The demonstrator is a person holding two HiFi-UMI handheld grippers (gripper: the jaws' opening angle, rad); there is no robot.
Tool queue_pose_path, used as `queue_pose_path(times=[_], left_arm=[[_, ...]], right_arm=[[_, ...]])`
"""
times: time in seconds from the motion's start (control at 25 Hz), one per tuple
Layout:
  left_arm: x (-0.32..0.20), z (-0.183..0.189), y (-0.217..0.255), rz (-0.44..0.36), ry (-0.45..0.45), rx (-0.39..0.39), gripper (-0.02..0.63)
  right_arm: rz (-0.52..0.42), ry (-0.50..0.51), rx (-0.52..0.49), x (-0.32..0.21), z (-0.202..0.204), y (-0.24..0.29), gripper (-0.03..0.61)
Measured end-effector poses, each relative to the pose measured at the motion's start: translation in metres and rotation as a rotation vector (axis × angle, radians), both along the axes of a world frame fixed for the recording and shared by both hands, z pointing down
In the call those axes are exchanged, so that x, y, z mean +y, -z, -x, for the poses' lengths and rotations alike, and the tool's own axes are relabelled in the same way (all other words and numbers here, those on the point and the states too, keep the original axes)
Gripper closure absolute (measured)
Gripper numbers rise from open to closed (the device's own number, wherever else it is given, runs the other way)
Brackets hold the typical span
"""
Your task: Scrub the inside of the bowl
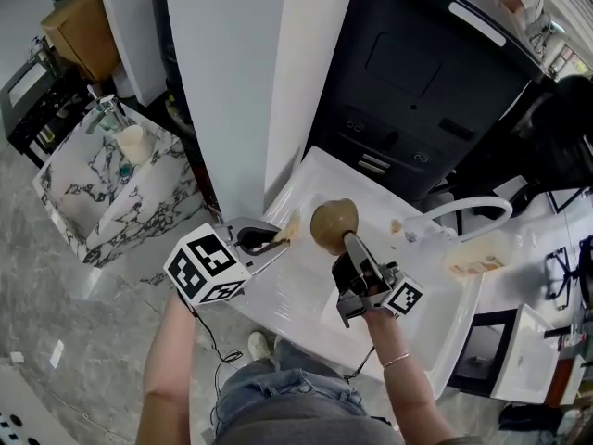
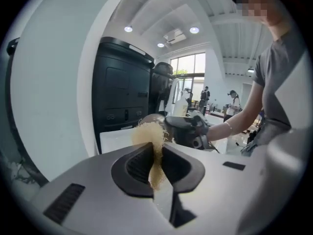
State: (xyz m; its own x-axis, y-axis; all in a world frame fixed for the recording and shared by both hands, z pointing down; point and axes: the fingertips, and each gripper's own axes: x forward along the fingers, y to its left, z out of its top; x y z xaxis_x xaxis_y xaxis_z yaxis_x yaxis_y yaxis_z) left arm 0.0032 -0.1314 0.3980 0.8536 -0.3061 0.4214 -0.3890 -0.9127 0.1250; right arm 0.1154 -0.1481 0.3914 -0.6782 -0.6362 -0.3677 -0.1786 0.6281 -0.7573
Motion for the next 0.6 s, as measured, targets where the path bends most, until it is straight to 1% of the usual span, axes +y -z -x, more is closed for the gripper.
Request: queue_pose_path(times=[0.04,0.12,0.28,0.36,0.44,0.6], left_arm=[[-0.009,0.003,-0.004,0.007,0.022,-0.008,0.569],[-0.024,0.004,-0.012,0.023,0.039,-0.015,0.569],[-0.04,-0.005,-0.032,0.062,0.023,-0.036,0.569],[-0.043,-0.01,-0.039,0.101,-0.004,-0.013,0.569],[-0.044,-0.013,-0.042,0.14,-0.035,0.028,0.569],[-0.043,-0.018,-0.034,0.171,-0.096,0.109,0.569]], right_arm=[[-0.011,0.016,0.006,0.003,0.001,0.0,0.557],[-0.027,0.049,0.006,0.008,0.006,0.003,0.557],[-0.051,0.117,-0.054,0.018,0.009,0.01,0.557],[-0.06,0.153,-0.079,0.022,0.01,0.013,0.557],[-0.068,0.201,-0.09,0.027,0.013,0.015,0.557],[-0.089,0.268,-0.071,0.033,0.02,0.02,0.557]])
